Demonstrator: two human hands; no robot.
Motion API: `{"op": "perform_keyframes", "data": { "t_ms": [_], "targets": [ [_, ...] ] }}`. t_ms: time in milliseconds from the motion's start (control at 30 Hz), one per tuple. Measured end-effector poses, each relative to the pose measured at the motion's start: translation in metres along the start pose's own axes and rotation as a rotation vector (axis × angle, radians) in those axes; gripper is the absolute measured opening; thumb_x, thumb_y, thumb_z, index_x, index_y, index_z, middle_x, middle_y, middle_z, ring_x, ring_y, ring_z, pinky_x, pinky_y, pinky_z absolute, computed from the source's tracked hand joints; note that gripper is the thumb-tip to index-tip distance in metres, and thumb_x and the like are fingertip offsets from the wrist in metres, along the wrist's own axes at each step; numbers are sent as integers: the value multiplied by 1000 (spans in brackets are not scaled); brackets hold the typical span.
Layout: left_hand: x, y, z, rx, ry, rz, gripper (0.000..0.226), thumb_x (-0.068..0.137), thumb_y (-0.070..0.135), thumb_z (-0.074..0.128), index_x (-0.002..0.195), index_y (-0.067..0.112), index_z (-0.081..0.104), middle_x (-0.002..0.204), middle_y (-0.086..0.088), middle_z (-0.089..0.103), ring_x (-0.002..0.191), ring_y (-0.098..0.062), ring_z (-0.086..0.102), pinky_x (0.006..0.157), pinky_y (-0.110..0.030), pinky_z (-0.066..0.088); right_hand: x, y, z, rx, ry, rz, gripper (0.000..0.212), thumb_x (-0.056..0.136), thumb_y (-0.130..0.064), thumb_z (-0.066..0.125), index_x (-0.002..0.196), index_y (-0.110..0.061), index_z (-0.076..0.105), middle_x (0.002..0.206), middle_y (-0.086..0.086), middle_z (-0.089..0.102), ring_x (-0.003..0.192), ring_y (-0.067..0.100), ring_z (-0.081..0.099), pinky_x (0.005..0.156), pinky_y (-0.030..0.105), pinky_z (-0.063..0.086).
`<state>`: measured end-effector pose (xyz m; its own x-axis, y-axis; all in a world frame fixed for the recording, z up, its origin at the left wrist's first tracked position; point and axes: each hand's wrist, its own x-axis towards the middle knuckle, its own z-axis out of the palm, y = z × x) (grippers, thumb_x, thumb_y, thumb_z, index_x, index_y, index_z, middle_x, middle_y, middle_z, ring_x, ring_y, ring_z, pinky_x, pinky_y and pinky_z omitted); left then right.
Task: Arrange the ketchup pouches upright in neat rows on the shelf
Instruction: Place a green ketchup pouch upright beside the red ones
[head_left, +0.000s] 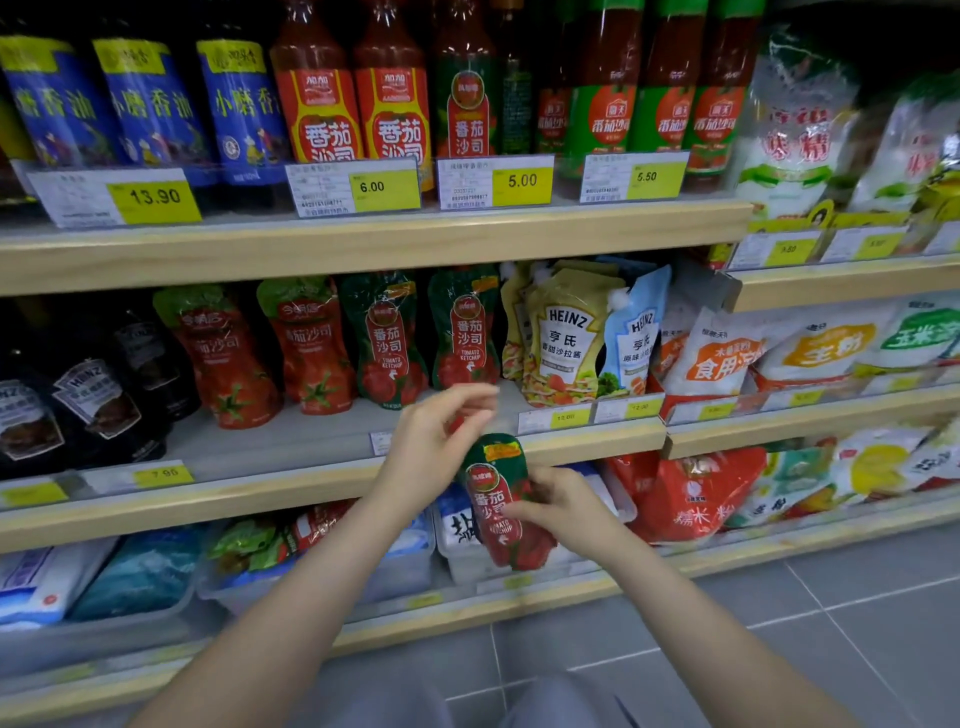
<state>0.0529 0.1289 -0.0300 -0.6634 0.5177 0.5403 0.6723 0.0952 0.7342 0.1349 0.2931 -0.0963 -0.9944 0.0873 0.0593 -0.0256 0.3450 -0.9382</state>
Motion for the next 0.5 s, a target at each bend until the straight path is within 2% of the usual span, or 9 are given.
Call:
{"op": "perform_keyframes", "data": {
  "t_ms": [67,133,167,233,300,367,433,500],
  "targets": [
    [-9,-3,4,-184,47,-138,48,77,41,70,120,41,49,114,14,61,108,-2,58,91,-18,47,-3,-1,1,142,19,58,22,80,-2,67,98,-13,65,99,10,71,87,13,68,80,29,55],
    [-27,-16,10,-207,40,-268,72,60,60,74,122,39,43,122,13,55,114,-2,52,95,-20,44,-5,-3,-4,266,39,102,20,81,-3,66,101,-6,66,95,6,73,85,11,69,72,23,55],
    [-38,-24,14,-191,9,-323,82,55,61,78,124,34,41,125,11,53,116,-4,52,96,-24,44,-4,-6,-8,304,46,113,21,81,-6,66,102,-6,66,93,3,74,86,12,69,70,21,54],
    [-53,-36,24,-178,-101,-407,92,50,51,87,126,26,41,126,8,54,115,-7,54,96,-27,46,-2,-15,-13,337,52,120,20,81,-12,66,101,-12,65,91,-2,75,86,13,70,68,20,54],
    [-58,-42,32,-162,-203,-454,78,52,37,89,119,31,49,117,8,62,106,-5,60,88,-21,49,1,-24,-15,343,64,118,17,82,-14,65,99,-15,65,90,-4,75,85,12,70,66,19,54],
    [-56,-45,34,-114,-226,-469,64,54,31,89,107,37,55,104,13,68,93,0,64,77,-12,49,4,-32,-15,325,75,118,14,84,-13,64,98,-17,64,88,-6,75,84,11,70,66,21,55],
    [-53,-46,35,-81,-177,-471,57,53,30,89,98,39,56,93,19,67,84,6,63,69,-6,45,6,-37,-13,301,78,139,16,83,-16,65,99,-20,63,89,-7,74,85,10,69,67,21,55],
    [-54,-47,39,-33,-98,-445,57,50,29,88,97,37,57,85,20,66,78,10,60,63,-4,42,6,-42,-4,227,94,160,34,77,-17,73,107,-19,58,97,-4,72,90,12,68,72,26,57]
  ]
}}
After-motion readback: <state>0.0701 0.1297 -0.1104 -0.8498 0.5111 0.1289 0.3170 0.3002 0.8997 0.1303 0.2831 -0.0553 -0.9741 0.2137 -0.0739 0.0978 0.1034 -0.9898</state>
